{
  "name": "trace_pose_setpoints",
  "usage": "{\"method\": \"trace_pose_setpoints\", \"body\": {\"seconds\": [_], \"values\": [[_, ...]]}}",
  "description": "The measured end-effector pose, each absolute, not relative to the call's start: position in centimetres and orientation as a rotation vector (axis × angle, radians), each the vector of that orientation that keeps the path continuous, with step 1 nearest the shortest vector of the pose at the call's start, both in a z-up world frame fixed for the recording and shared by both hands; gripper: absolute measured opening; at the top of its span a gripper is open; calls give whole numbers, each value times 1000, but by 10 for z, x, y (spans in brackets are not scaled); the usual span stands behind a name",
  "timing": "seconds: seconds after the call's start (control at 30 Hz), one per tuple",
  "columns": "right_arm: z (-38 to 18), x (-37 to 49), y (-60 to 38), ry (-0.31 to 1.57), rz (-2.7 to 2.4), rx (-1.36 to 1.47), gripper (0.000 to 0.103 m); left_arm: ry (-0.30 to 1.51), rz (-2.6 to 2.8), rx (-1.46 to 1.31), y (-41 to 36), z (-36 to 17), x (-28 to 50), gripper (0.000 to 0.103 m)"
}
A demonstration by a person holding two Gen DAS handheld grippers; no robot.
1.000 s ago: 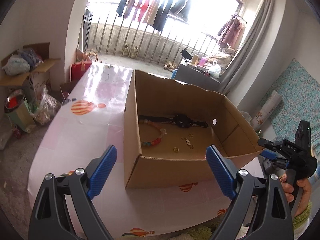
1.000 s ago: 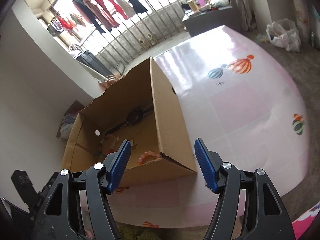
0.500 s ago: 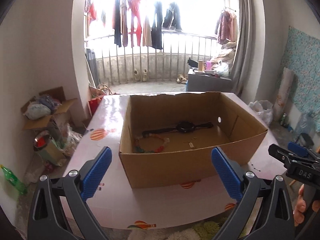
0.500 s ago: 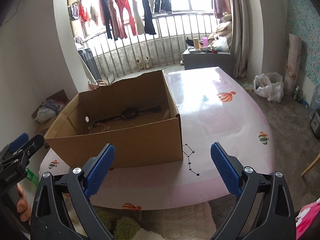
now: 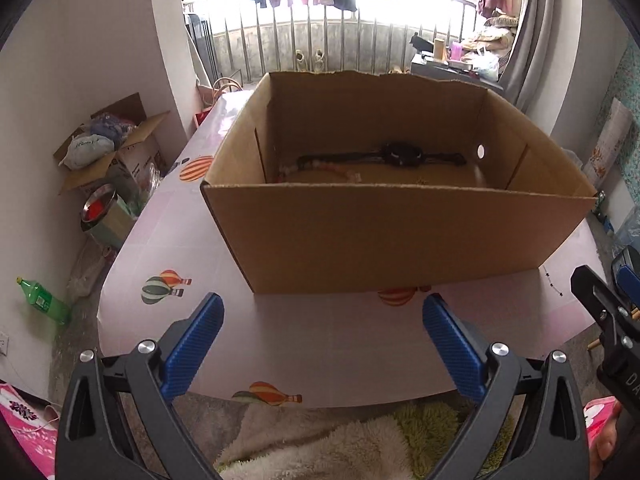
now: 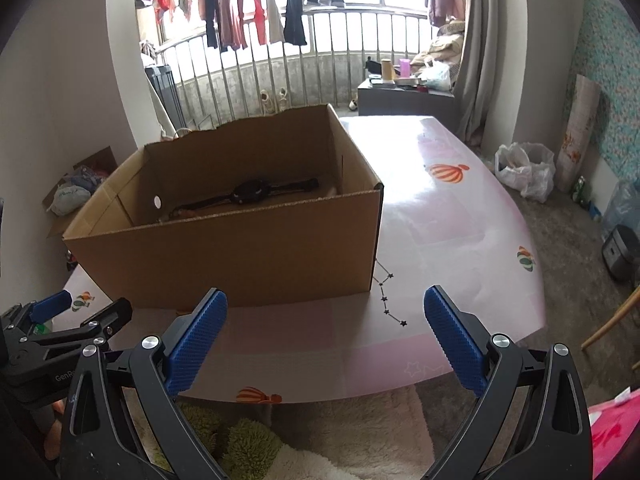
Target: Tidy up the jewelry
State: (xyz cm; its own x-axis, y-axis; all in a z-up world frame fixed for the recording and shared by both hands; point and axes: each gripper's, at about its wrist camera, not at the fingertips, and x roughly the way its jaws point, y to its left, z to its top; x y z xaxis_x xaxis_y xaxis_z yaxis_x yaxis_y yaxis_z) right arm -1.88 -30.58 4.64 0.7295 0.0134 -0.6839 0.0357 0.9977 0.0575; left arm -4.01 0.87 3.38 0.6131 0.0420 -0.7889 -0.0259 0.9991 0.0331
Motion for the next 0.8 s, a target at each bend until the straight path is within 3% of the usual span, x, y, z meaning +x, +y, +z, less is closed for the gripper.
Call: {"method": "trace_pose_setpoints", "body": {"seconds": [0.8], "values": [[27, -3, -295, 886, -3, 54, 95, 974, 62, 40, 8, 22, -33, 98]]}}
